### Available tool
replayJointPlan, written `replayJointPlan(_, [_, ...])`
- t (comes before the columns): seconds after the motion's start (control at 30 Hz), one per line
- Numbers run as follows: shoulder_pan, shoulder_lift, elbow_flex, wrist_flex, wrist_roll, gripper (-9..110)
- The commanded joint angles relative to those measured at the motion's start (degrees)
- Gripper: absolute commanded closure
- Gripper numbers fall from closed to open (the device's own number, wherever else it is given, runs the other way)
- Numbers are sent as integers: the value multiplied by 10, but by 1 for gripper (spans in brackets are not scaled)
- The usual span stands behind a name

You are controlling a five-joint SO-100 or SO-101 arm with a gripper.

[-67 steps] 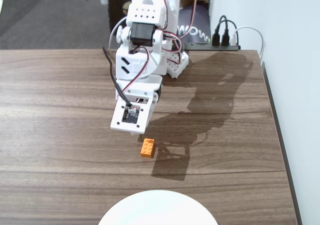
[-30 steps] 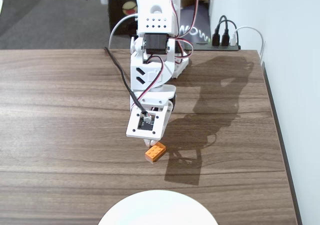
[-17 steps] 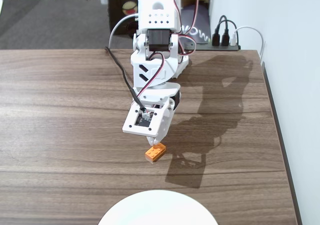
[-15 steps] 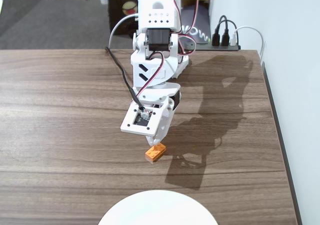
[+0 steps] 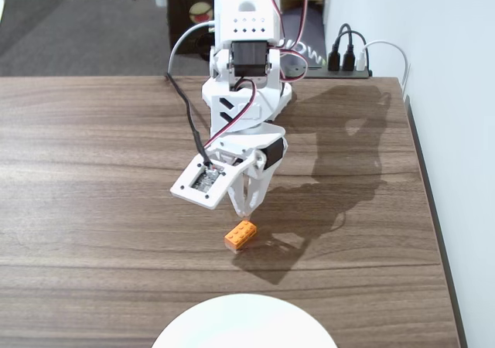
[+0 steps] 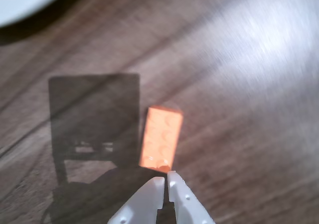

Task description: Grasp a lego block and put it on the plate.

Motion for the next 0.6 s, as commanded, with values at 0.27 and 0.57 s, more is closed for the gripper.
replayJointPlan(0.27, [8, -4, -34, 12, 48, 100])
replayJointPlan(0.57, [-2, -40, -36, -45, 73, 100])
